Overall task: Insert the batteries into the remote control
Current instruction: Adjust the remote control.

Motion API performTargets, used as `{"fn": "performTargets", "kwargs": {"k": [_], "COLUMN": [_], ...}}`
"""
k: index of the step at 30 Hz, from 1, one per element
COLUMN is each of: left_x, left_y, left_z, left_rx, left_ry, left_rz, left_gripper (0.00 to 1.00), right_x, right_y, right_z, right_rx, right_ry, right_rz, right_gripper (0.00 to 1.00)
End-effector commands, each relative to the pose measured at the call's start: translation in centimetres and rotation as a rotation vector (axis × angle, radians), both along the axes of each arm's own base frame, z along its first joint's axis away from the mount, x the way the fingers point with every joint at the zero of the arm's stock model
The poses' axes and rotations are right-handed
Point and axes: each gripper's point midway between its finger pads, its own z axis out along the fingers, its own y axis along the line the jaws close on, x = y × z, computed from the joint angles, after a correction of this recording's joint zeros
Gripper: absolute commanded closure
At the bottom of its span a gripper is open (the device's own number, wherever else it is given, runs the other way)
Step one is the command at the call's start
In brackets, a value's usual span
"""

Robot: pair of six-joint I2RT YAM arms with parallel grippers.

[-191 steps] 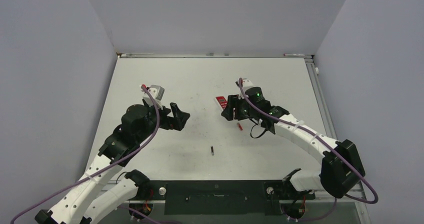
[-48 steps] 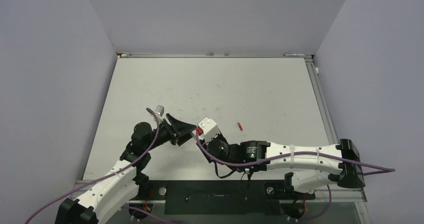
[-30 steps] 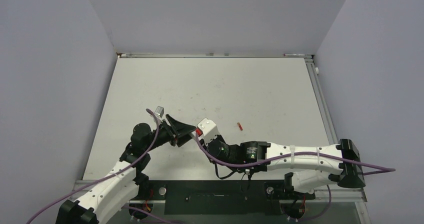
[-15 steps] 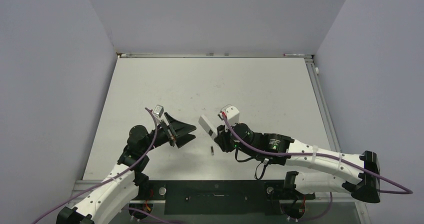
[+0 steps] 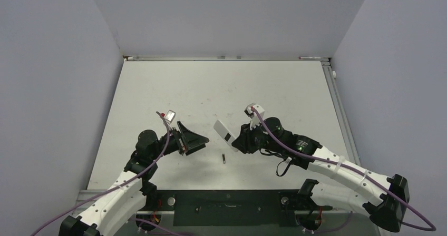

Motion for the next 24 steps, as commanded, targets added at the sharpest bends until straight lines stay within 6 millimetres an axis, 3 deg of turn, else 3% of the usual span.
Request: {"fn": "performTargets", "kwargs": {"k": [1, 12, 21, 24], "left_x": [0.1, -1.1, -3.7, -4.7], "left_y": [-0.3, -0.9, -2.2, -2.9], "left_z": [1.7, 1.8, 2.9, 3.5], "left_rx": [0.016, 0.005, -0.025, -0.032], "left_ry": [-0.112, -0.134, -0.188, -0.217], "left_rz": [-0.039, -0.133, -0.246, -0.294], "left_gripper": [0.04, 0.04, 0.0, 0.07], "right_x": [-0.5, -3.2, -5.9, -6.3], "right_y": [0.7, 0.6, 1.0, 1.1], "right_z": [1.9, 1.9, 3.5, 3.3], "right_rx": [0.129, 0.235, 0.356, 0.357], "right_ry": [0.033, 0.174, 0.254, 0.291], "right_rz": [0.08, 0.277, 0.459, 0.49], "right_gripper": [0.92, 0.91, 0.91, 0.92]}}
